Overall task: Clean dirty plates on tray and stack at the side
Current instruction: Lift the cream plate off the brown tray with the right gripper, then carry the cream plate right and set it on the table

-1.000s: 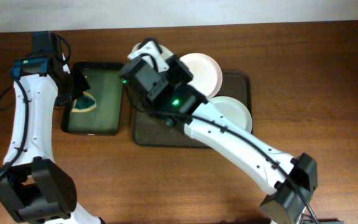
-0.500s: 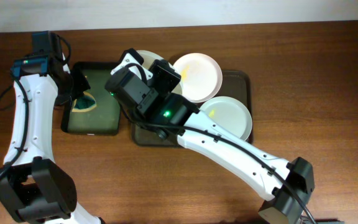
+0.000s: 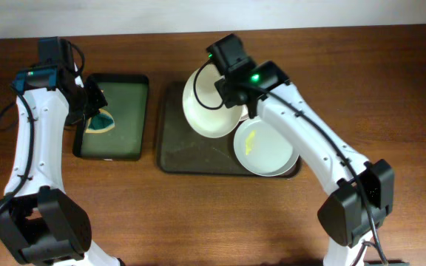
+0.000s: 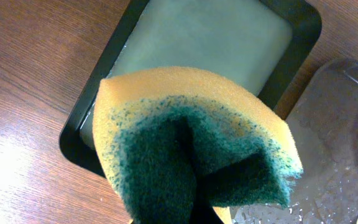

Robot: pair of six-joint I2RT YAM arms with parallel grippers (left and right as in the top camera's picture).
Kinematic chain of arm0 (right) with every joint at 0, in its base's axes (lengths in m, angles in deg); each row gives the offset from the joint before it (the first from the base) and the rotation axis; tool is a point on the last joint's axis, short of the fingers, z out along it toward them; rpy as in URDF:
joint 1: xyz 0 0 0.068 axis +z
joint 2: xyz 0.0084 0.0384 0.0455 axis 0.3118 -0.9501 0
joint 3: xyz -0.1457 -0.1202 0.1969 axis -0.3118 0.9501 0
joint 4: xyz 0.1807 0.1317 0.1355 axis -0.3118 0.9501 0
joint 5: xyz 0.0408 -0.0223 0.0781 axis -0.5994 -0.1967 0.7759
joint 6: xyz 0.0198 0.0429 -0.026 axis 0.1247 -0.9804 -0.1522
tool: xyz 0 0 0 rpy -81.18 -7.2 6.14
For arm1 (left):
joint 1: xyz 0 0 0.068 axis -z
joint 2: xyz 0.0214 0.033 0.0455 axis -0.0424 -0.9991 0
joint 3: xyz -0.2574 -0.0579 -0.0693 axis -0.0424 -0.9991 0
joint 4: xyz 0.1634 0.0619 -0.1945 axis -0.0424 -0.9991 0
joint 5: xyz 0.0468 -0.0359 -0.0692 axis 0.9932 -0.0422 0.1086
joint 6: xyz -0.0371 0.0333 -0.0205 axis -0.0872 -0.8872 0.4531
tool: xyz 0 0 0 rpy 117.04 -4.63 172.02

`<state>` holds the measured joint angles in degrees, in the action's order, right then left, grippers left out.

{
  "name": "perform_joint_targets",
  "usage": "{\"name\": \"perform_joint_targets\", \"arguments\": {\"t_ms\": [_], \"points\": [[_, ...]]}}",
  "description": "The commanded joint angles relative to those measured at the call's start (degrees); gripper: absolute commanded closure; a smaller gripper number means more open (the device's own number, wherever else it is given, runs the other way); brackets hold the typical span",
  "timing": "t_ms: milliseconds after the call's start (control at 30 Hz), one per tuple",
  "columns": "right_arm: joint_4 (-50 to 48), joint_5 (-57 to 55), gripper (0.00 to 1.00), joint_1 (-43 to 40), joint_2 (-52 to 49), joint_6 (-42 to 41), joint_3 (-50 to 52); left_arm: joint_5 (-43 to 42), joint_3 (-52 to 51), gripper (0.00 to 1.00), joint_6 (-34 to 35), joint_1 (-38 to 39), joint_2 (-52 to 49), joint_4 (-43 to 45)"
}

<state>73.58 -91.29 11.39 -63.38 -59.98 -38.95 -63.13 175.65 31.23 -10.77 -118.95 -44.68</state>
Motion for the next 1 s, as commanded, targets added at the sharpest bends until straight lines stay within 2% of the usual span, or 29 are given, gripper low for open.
{"name": "perform_joint_targets", "arguments": {"t_ms": [0, 67, 133, 233, 333, 500, 667, 800, 900, 967], "points": [[0.22, 10.84, 0.96, -6.49, 0.74, -14.23, -0.04, -0.59, -0.17, 1.0, -0.96, -0.2, -0.2, 0.11], [0.42, 16.17, 0.96, -11.1, 0.74, -19.12, -0.04, -0.42, -0.17, 1.0, -0.98, -0.2, -0.2, 0.11], [0.7, 32.39, 0.96, -20.33, 0.61, -18.75, -0.02, -0.44, -0.17, 1.0, -1.16, -0.2, -0.2, 0.13], [2.67, 40.39, 0.96, -29.55, 0.52, -17.59, -0.02, -0.44, -0.17, 1.0, -1.14, -0.2, -0.2, 0.24], [5.09, 38.07, 0.96, -38.97, 0.5, -17.27, 0.07, -0.44, -0.17, 1.0, -1.14, -0.2, -0.2, 0.35], [4.2, 23.82, 0.96, -49.77, 0.46, -19.12, 3.26, -0.48, -0.17, 1.0, -1.14, -0.2, -0.2, 0.42], [-2.95, 22.21, 0.96, -53.24, 0.42, -19.1, 10.99, -0.46, -0.17, 1.0, -1.14, -0.2, -0.2, 1.16], [-11.13, 17.66, 0.96, -53.27, 0.42, -19.1, 17.88, -0.46, -0.17, 1.0, -1.14, -0.2, -0.2, 1.16], [-13.51, 16.65, 0.95, -53.27, 0.42, -19.1, 20.85, -0.46, -0.17, 1.0, -1.14, -0.2, -0.2, 1.18], [-14.05, 16.37, 0.84, -53.27, 0.42, -19.04, 21.9, -0.46, -0.17, 1.0, -1.14, -0.2, -0.2, 1.18]]}}
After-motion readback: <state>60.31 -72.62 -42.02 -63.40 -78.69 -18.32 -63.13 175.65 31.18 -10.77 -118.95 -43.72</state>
